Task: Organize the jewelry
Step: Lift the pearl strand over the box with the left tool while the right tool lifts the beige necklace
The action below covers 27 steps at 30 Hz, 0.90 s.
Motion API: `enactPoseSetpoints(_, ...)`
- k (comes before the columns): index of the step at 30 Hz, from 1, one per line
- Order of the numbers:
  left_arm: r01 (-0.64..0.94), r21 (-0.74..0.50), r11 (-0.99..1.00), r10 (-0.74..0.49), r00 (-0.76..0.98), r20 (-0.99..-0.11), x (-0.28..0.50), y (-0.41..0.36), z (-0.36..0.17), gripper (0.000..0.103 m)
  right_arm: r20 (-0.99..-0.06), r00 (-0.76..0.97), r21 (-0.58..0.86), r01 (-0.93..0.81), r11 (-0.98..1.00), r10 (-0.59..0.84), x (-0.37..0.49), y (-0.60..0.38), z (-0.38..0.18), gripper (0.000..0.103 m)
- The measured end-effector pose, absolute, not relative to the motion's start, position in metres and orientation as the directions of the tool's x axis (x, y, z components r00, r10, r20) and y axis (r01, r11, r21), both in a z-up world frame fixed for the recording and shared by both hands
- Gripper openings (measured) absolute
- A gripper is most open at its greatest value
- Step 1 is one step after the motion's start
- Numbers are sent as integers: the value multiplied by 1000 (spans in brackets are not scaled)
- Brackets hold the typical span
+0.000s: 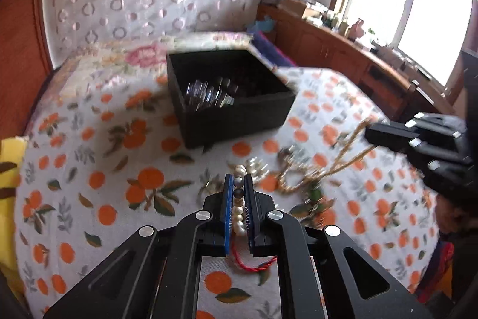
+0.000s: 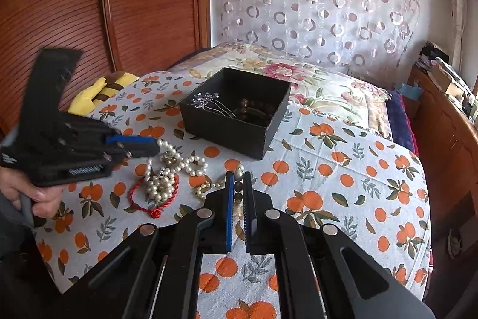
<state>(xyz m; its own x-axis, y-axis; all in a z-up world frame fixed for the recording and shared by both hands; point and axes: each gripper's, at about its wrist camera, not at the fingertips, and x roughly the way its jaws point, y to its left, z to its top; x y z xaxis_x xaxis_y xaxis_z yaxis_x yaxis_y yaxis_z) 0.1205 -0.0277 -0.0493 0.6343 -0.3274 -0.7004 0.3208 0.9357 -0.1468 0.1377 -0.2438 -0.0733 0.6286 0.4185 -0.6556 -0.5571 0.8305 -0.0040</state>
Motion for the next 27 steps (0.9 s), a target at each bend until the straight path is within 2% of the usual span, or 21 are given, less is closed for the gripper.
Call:
enactPoseSetpoints(11,342,-110,933,-336,718,-610,100,-32,6,6,-611,661,-14,-559,829,435,128,-246,-49,7)
enactPoseSetpoints(27,338,-76,938,-325,781,-533,94,-27,52,7,-537,718,-67,-560,826,443,123,-246,-3,7)
